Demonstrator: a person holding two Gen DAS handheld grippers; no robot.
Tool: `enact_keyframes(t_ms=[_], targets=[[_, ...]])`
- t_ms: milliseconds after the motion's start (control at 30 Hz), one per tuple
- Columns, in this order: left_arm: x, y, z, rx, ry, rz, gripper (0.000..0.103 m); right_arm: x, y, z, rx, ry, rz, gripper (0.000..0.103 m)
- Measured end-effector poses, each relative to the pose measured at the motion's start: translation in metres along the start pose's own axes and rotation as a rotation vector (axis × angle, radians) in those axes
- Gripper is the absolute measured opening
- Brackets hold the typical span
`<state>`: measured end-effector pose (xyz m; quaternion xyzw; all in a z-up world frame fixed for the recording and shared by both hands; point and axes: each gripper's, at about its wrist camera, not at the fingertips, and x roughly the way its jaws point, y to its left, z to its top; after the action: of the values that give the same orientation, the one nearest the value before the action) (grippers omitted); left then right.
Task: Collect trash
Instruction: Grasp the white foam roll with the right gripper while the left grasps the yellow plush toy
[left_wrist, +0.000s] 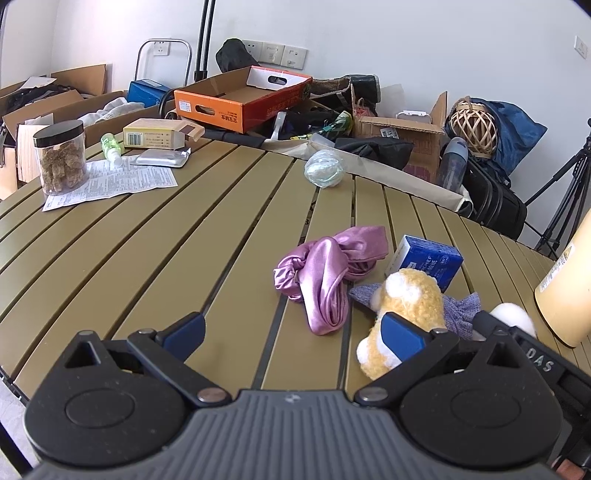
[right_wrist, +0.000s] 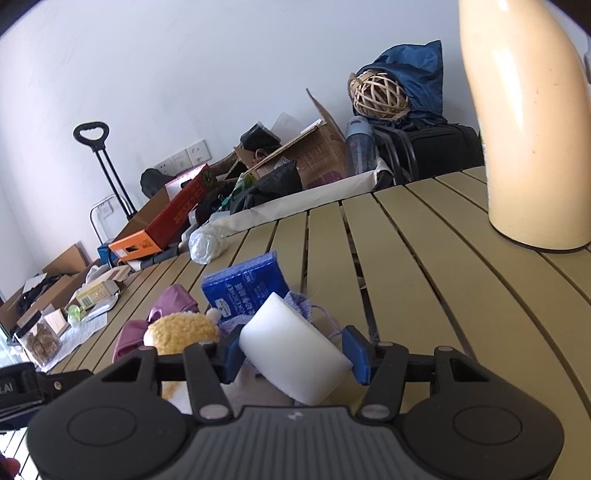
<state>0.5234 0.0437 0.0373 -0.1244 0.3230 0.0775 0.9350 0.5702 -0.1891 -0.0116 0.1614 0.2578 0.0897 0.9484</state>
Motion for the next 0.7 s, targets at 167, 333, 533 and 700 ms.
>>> enact_keyframes(t_ms=[167,333,533,700], targets=[[0.002,-0.008,-0.001,0.005,-0.002,-0.013,0.103,-0.01,-0.007,0.003,0.014,-0.03,-0.011,0.054],[0.005,-0.025,-0.006,0.03,-0.006,-0.043,0.103,-0.025,-0.016,0.003,0.002,-0.071,-0.05,0.054],[0.011,-0.049,-0.013,0.076,-0.029,-0.07,0.103,-0.042,-0.034,0.008,0.005,-0.099,-0.073,0.053],[0.02,-0.065,-0.015,0.091,-0.052,-0.067,0.103,-0.051,-0.052,0.009,0.019,-0.103,-0.092,0.053]])
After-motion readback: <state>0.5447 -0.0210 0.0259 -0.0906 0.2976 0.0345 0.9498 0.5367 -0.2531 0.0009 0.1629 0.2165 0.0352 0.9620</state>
